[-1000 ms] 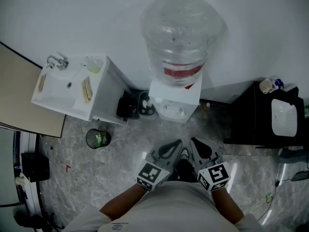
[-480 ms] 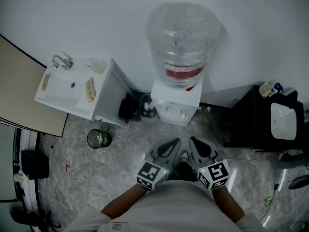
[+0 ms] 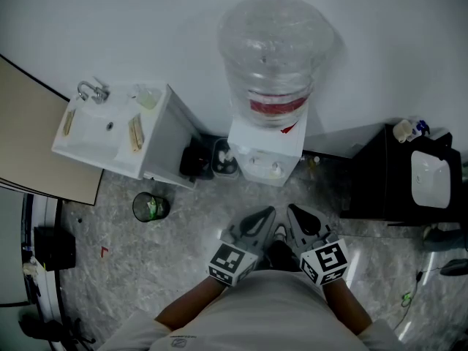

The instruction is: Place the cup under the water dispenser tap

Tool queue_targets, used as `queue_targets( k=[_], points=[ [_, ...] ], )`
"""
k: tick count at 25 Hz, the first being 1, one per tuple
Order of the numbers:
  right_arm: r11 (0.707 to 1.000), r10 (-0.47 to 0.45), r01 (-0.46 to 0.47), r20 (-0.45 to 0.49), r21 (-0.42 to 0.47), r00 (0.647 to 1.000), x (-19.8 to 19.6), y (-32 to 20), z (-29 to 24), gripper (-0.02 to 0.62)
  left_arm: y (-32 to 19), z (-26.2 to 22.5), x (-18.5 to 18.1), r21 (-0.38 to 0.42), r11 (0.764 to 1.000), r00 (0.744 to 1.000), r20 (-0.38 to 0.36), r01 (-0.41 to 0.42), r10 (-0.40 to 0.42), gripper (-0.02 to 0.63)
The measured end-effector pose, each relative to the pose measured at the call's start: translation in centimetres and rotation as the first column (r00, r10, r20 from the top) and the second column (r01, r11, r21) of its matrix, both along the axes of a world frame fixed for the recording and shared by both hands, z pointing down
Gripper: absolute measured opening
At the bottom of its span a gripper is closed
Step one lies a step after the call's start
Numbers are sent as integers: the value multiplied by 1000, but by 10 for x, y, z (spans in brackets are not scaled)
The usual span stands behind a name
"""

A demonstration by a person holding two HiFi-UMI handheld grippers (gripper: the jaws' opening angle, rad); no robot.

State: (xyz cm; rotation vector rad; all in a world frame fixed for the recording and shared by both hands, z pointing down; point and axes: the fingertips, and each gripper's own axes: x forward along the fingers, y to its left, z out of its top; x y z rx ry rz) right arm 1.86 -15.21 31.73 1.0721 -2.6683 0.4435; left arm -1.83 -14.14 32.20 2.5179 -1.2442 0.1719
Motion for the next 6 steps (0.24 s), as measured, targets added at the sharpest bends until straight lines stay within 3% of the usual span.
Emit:
queue_targets(
  k=[6],
  points=[
    [1000, 0, 0, -2, -3, 1000, 2, -7, 5, 14, -6, 3, 2, 5, 1000, 1000, -3, 0, 0, 6]
  ],
)
